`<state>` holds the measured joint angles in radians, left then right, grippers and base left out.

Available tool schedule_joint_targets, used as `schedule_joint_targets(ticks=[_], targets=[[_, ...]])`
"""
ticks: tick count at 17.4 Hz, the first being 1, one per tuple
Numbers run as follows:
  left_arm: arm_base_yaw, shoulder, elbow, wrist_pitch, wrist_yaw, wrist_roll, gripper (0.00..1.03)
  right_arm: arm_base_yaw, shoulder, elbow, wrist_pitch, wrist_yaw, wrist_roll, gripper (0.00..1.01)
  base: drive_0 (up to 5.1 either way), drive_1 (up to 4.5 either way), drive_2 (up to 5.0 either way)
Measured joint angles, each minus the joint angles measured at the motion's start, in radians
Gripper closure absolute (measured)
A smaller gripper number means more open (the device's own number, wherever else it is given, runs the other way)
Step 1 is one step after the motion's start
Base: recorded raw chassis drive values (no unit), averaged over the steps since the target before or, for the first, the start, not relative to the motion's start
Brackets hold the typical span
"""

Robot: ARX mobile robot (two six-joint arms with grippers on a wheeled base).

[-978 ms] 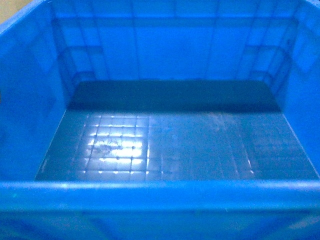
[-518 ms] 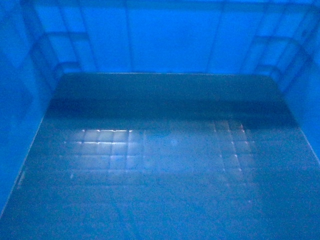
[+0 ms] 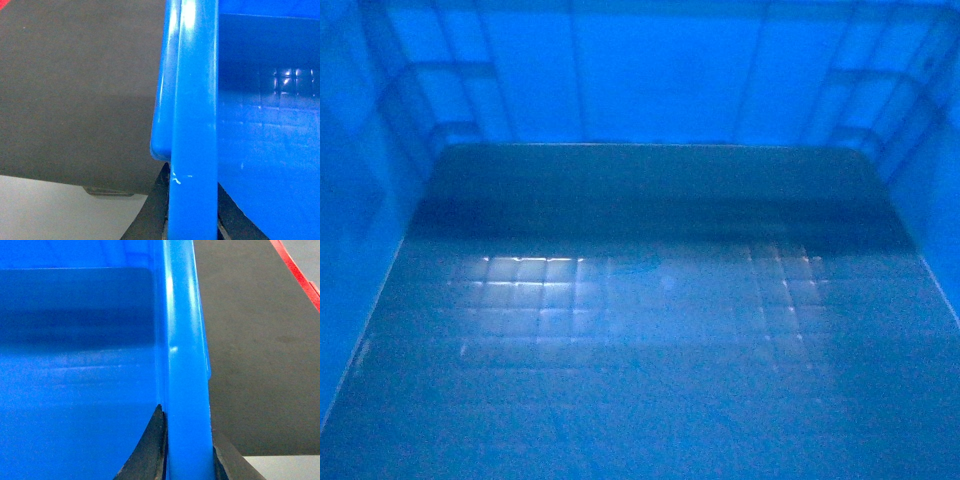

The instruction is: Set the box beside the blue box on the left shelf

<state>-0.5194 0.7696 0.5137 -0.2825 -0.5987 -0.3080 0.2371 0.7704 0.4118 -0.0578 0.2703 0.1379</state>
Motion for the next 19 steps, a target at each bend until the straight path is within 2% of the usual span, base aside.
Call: schedule_joint_targets(ticks=[19], targets=[[-0.001, 0.001, 0.000, 0.005, 0.000, 0.000, 0.95, 0.000, 0.000, 0.000, -0.001, 0.004, 0.000, 0.91, -1.7, -1.70, -1.7]])
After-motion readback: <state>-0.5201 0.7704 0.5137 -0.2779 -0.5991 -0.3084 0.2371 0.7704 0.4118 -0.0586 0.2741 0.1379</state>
